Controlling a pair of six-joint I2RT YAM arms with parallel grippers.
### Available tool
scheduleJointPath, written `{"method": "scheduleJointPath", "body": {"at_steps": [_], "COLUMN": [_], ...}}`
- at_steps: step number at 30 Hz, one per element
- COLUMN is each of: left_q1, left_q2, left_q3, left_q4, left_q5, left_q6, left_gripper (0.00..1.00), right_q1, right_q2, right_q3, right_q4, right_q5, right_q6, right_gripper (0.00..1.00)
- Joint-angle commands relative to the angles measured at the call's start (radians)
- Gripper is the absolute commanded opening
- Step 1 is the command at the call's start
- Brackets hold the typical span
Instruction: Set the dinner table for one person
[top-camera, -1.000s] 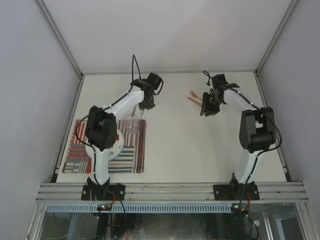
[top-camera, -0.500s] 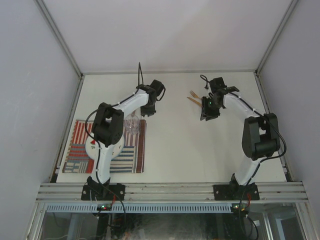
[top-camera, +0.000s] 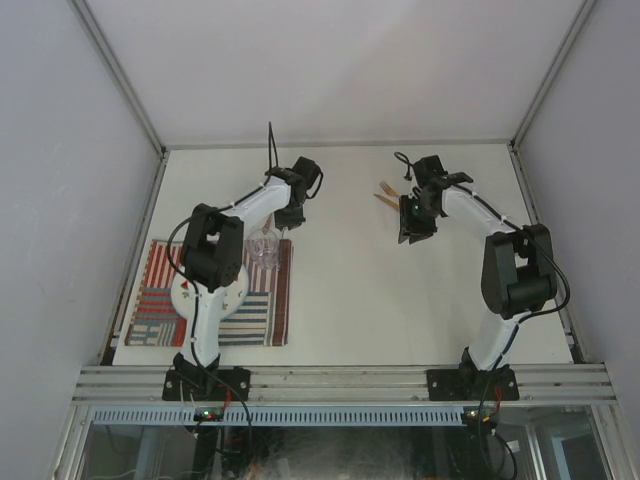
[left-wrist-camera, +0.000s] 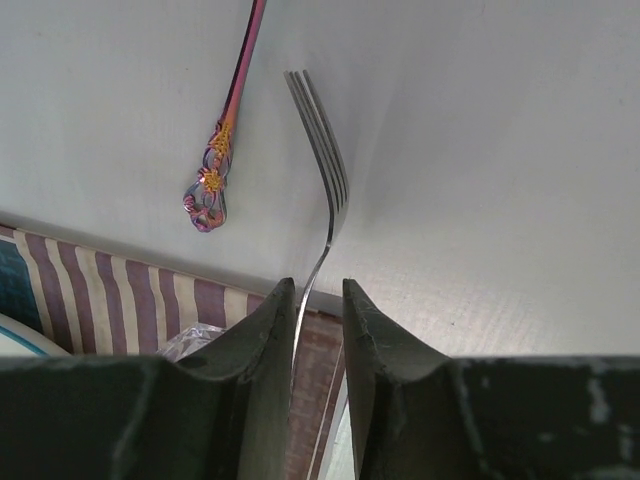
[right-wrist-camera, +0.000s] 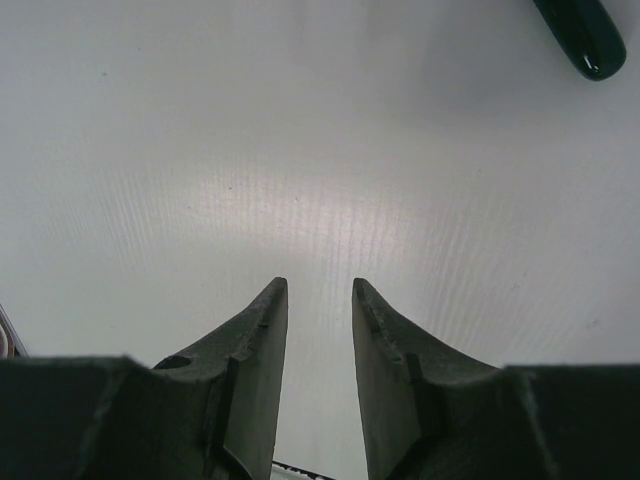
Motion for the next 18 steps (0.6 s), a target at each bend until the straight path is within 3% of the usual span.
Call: {"method": "scheduleJointPath", "body": {"at_steps": [1,10,18], "left_q1": [0.0,-0.012,-0.067], "left_q2": [-0.019,0.048,0.141], "left_q3": [-0.034,0.069,0.272], "left_q4": [0.037,0.031,-0.07], "left_q5": [0.0,0.05,0.045], "left_q6": [0.008,0.008,0.004], "left_gripper": [0.3,0.29,0.28], "right_q1": [0.019,0.024,0.023], "right_q2": [0.013,-0.015,-0.086], "right_q3": [0.053,0.038,-0.049], "right_q4": [-0.008,-0.022,0.011], "right_q5": [0.011,0.06,0.097], "right_q6": [-0.016,-0.024,-0.029], "right_gripper": [0.32,0.32,0.32]}}
